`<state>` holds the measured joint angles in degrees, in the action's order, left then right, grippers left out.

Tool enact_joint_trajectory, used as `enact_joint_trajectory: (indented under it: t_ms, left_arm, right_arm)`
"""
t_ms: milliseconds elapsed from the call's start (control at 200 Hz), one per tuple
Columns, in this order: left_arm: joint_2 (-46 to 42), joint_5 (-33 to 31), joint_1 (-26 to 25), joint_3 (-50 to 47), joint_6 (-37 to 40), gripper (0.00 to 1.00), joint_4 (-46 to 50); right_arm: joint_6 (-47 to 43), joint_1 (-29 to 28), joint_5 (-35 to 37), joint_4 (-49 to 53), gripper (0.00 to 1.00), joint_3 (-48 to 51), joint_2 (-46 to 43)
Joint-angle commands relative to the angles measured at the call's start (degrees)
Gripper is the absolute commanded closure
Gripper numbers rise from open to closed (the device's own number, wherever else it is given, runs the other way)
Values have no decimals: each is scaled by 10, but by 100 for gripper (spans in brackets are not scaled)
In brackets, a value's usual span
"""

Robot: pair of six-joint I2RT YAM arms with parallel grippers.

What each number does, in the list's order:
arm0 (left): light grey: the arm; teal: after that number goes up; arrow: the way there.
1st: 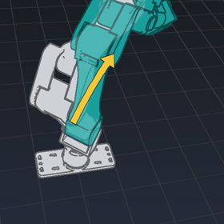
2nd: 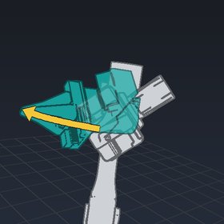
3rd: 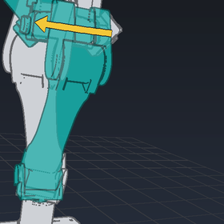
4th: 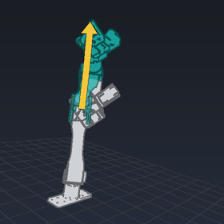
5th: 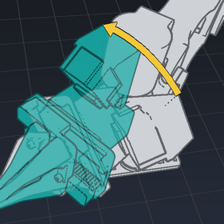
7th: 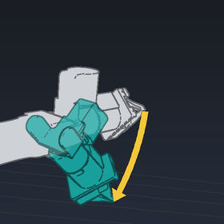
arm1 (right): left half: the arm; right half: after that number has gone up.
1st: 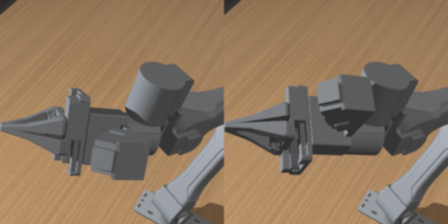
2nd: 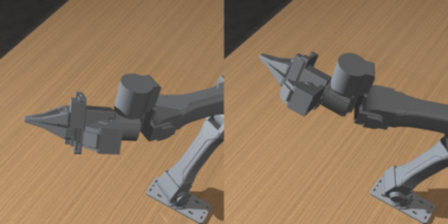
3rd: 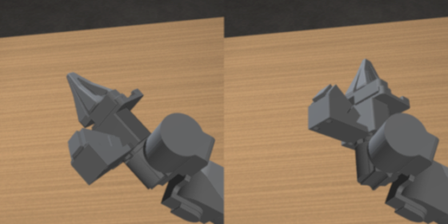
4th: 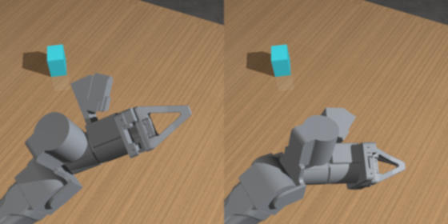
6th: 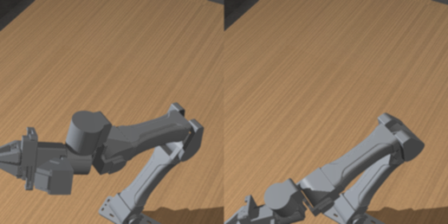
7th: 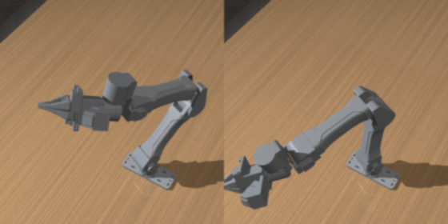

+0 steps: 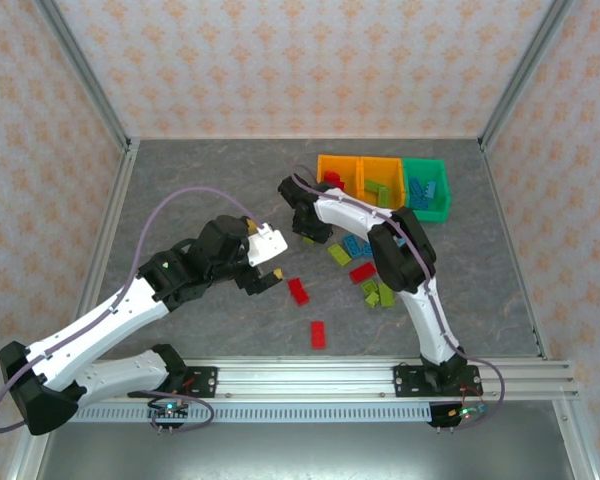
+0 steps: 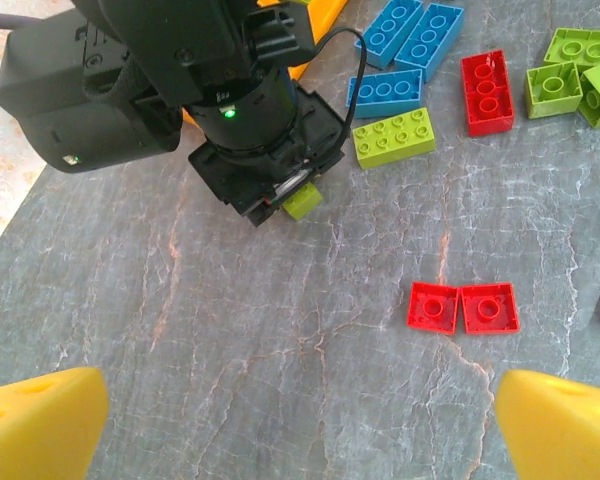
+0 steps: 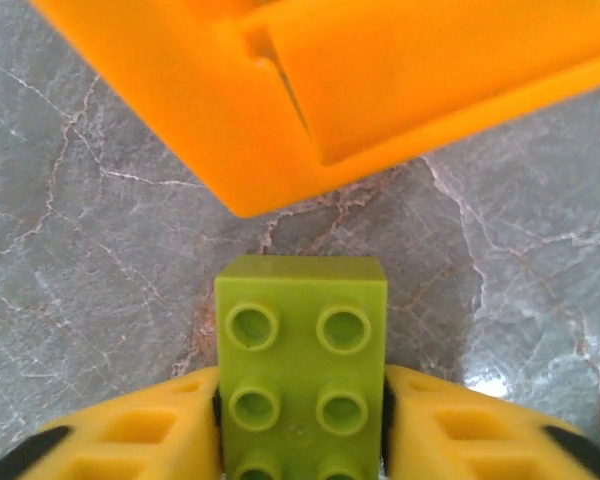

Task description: Sort the legos into containers by color

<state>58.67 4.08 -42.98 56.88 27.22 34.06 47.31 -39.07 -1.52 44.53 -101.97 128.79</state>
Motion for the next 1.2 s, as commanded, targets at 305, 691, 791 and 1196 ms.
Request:
enact_joint_trajectory:
  t_ms: [305, 691, 791, 1196]
  left_arm:
    - [-1, 20, 4, -19, 35, 0, 3]
    - [-2, 9, 4, -27, 46, 0, 0]
    - [-4, 7, 4, -32, 50, 0, -4]
    - [9, -61, 12, -28, 0, 0, -31]
  right_arm:
    - [-76, -3, -22, -65, 74, 154, -223]
    - [-352, 185, 152, -47, 79, 50, -195]
    - [-373, 218, 133, -19, 77, -42, -115]
    - [-349, 245, 101, 69, 34, -150, -83]
